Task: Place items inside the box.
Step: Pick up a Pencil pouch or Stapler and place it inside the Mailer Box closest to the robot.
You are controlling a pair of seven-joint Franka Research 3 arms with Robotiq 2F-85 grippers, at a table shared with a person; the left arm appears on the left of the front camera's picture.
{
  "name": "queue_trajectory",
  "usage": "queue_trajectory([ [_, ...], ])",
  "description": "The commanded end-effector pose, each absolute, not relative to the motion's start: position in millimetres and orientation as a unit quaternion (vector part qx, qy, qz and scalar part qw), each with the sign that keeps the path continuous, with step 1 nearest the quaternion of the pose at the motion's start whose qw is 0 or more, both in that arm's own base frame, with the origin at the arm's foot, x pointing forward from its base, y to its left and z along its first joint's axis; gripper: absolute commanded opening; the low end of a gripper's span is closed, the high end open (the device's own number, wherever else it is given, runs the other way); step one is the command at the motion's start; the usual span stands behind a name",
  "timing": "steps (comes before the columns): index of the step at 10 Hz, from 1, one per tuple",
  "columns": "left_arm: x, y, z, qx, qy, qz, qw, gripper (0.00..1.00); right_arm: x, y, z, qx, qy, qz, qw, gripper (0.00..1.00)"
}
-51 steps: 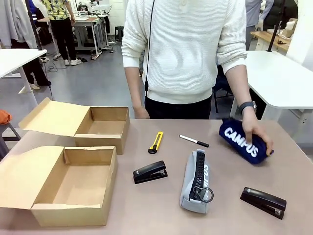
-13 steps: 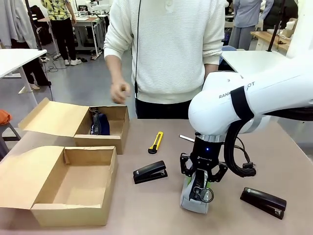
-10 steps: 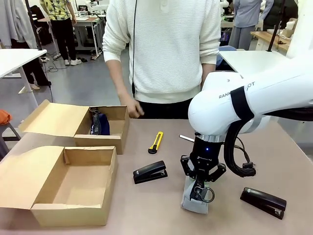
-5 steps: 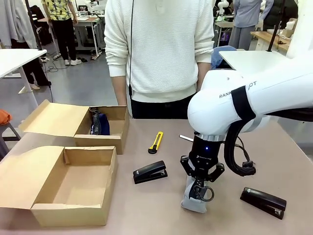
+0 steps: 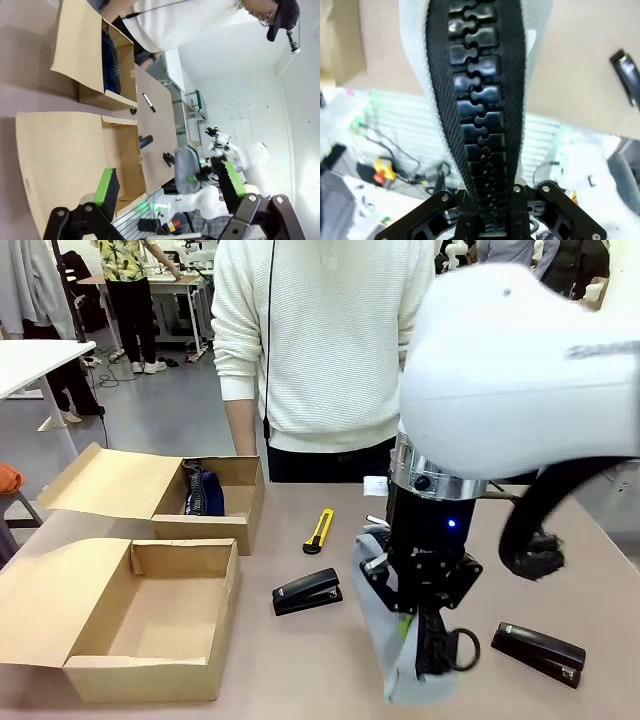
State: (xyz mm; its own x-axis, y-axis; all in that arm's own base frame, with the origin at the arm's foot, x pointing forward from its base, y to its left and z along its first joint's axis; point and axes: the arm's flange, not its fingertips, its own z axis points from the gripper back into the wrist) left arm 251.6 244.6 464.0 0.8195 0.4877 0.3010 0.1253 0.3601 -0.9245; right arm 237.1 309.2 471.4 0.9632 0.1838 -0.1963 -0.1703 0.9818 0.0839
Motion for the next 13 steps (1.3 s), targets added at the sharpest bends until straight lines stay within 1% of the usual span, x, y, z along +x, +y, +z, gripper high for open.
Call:
queue_trajectory([
  [1,251.6,243.8,465.8,-0.558,-0.285,0.109,0.772,1.00,212.5,313.4,476.6,-0.002,0.105,0.093,0.990,0.00],
  [2,251.6,243.8,465.8,-0.558,-0.285,0.109,0.772,1.00,237.1,309.2,471.4,0.033,0.102,0.089,0.990,0.00],
  [3,251.6,243.8,465.8,-0.558,-0.285,0.109,0.772,1.00,209.5,314.9,482.8,0.015,0.100,0.105,0.989,0.07],
  [4,251.6,243.8,465.8,-0.558,-0.285,0.109,0.772,1.00,209.2,304.7,474.7,0.074,0.091,0.117,0.986,0.07],
  [5,251.6,243.8,465.8,-0.558,-0.285,0.109,0.772,1.00,214.8,338.8,476.8,0.072,0.061,0.126,0.988,0.07],
  [6,251.6,243.8,465.8,-0.558,-0.285,0.109,0.772,1.00,229.6,383.8,485.5,0.104,0.061,0.084,0.989,0.07],
  [7,251.6,243.8,465.8,-0.558,-0.285,0.109,0.772,1.00,244.7,436.3,492.5,0.117,0.053,0.077,0.989,0.07],
  [9,251.6,243.8,465.8,-0.558,-0.285,0.109,0.772,1.00,267.8,546.1,491.1,0.082,0.073,0.090,0.990,0.07],
  [10,251.6,243.8,465.8,-0.558,-0.285,0.109,0.772,1.00,273.4,588.5,493.4,0.075,0.075,0.106,0.989,0.07],
  [11,251.6,243.8,465.8,-0.558,-0.285,0.109,0.772,1.00,279.2,627.9,499.6,0.065,0.085,0.098,0.989,0.07],
  [12,251.6,243.8,465.8,-0.558,-0.285,0.109,0.772,1.00,283.7,664.6,497.4,0.047,0.104,0.099,0.989,0.07],
  [13,251.6,243.8,465.8,-0.558,-0.285,0.109,0.772,1.00,278.3,682.1,483.6,0.009,0.153,0.091,0.984,0.07],
])
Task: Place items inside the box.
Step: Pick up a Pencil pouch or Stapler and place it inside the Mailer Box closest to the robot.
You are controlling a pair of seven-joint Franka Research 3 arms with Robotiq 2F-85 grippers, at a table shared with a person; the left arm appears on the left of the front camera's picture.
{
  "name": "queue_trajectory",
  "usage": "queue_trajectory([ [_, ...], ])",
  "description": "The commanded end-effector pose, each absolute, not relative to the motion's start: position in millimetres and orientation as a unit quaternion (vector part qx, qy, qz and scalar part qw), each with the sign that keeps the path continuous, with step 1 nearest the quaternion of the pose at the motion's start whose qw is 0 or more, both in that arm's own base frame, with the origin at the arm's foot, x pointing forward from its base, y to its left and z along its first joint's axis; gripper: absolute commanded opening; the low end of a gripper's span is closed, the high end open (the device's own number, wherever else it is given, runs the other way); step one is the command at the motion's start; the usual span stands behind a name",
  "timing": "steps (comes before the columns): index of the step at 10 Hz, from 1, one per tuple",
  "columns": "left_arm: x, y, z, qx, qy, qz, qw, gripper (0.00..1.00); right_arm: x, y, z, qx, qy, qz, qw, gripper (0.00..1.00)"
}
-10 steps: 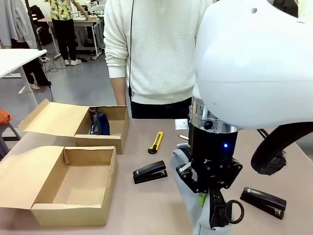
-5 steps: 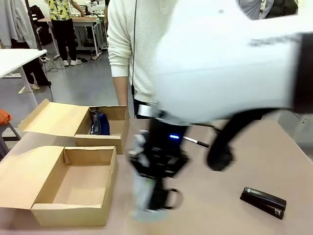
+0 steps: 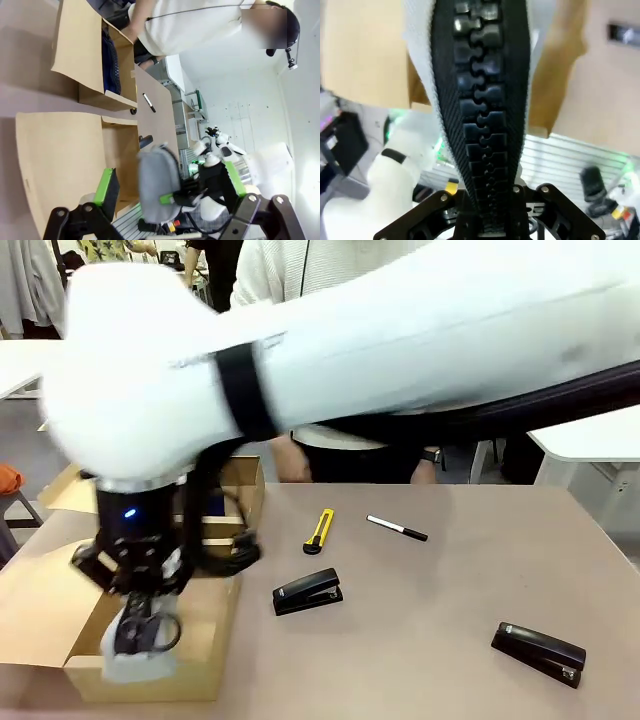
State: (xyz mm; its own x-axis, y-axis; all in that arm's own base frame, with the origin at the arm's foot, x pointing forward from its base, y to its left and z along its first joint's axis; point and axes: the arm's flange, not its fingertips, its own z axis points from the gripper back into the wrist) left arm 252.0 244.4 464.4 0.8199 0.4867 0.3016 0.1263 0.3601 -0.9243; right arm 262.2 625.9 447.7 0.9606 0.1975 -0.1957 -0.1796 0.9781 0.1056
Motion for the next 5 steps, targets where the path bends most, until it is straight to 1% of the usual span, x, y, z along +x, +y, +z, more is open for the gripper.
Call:
queue_trajectory([
  [1,251.6,243.8,465.8,-0.558,-0.285,0.109,0.772,1.00,261.9,653.0,481.2,-0.017,0.160,0.133,0.978,0.07],
  [2,251.6,243.8,465.8,-0.558,-0.285,0.109,0.772,1.00,262.2,625.9,447.7,0.043,0.103,0.095,0.989,0.07],
  [3,251.6,243.8,465.8,-0.558,-0.285,0.109,0.772,1.00,262.2,625.9,447.7,0.043,0.103,0.095,0.989,0.07],
  [4,251.6,243.8,465.8,-0.558,-0.285,0.109,0.772,1.00,252.1,645.7,442.2,0.005,0.130,0.107,0.986,0.07],
  [5,251.6,243.8,465.8,-0.558,-0.285,0.109,0.772,1.00,253.1,640.5,447.7,0.023,0.111,0.092,0.989,0.07],
])
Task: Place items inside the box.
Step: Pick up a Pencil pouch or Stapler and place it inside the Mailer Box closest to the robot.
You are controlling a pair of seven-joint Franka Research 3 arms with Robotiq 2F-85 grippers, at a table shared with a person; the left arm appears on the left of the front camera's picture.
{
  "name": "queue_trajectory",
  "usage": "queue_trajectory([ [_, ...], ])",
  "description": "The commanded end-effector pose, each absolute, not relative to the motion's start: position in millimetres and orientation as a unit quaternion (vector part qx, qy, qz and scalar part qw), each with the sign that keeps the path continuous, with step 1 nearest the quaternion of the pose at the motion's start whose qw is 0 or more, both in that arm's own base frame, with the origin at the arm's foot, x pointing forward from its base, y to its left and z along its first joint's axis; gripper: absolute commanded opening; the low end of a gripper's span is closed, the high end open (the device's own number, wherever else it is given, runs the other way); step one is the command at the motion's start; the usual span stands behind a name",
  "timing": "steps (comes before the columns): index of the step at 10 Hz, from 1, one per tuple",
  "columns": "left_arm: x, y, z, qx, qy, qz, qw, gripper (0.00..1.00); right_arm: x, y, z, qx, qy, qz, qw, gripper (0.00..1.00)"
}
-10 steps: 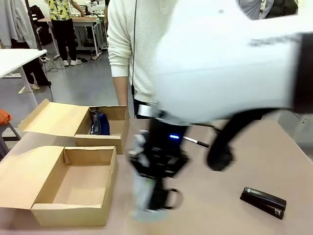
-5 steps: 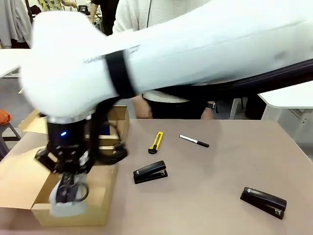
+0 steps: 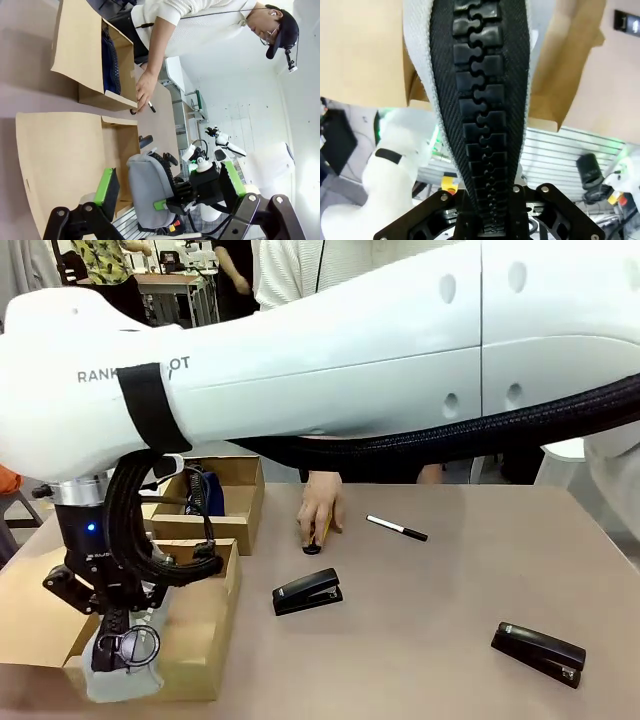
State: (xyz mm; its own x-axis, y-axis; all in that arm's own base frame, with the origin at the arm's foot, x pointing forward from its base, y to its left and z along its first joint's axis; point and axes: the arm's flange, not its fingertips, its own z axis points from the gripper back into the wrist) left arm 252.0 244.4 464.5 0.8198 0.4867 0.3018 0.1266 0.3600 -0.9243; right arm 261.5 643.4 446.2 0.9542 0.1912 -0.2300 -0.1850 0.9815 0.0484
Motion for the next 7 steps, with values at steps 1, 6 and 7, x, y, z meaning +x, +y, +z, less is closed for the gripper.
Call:
queue_trajectory([
  [1,251.6,243.8,465.8,-0.558,-0.285,0.109,0.772,1.00,260.0,641.9,456.4,0.058,0.092,0.078,0.991,0.07],
  [6,251.6,243.8,465.8,-0.558,-0.285,0.109,0.772,1.00,299.4,662.5,443.7,0.051,0.090,0.037,0.994,0.07],
  [7,251.6,243.8,465.8,-0.558,-0.285,0.109,0.772,1.00,305.9,661.8,437.9,0.052,0.077,0.036,0.995,0.07],
])
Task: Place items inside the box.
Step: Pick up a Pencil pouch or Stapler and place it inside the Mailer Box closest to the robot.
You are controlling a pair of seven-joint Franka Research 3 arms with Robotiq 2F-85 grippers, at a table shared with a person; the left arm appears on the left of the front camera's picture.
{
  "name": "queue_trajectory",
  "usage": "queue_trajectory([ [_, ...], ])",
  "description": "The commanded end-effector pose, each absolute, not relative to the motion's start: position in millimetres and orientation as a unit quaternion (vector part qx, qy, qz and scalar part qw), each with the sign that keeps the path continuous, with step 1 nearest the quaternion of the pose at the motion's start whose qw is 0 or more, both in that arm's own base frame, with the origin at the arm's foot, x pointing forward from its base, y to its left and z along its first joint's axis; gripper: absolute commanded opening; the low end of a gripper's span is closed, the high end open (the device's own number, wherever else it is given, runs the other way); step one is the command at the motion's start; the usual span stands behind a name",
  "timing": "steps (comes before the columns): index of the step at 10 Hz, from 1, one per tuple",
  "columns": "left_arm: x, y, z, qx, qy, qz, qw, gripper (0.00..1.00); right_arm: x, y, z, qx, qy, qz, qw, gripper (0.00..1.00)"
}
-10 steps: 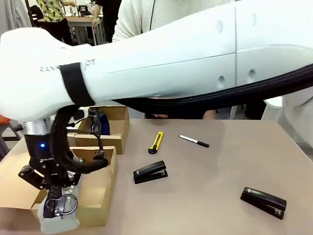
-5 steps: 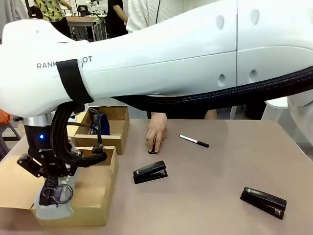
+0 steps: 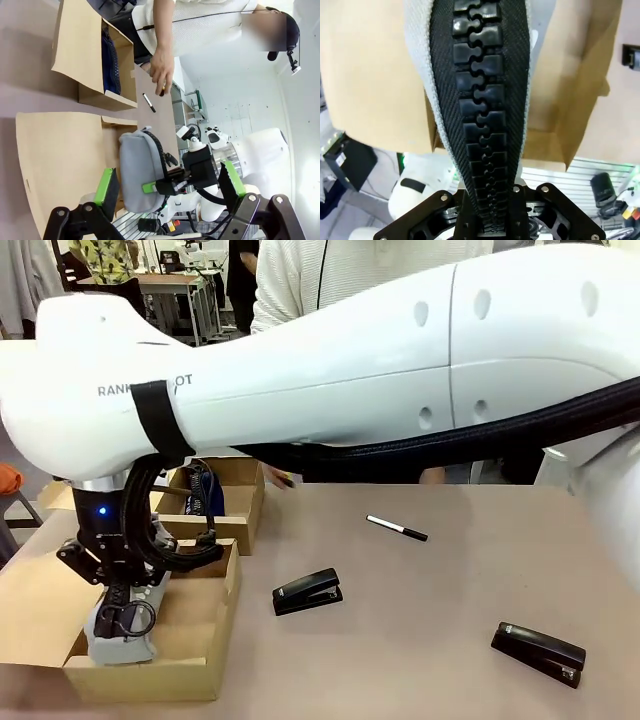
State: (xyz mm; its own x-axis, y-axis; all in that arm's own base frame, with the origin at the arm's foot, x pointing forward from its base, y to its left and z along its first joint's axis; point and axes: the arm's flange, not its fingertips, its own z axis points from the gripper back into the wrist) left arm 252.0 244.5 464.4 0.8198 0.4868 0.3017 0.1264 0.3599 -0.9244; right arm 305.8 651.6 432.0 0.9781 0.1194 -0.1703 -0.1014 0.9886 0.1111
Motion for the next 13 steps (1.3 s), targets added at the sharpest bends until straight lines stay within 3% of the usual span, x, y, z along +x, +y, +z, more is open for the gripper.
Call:
queue_trajectory([
  [1,251.6,243.8,465.8,-0.558,-0.285,0.109,0.772,1.00,311.7,661.7,429.9,0.045,0.073,0.029,0.996,0.07],
  [4,251.6,243.8,465.8,-0.558,-0.285,0.109,0.772,1.00,321.4,662.7,409.2,0.031,0.113,0.023,0.993,0.07],
  [13,251.6,243.8,465.8,-0.558,-0.285,0.109,0.772,1.00,350.2,657.4,365.1,0.045,0.140,0.001,0.989,0.07],
])
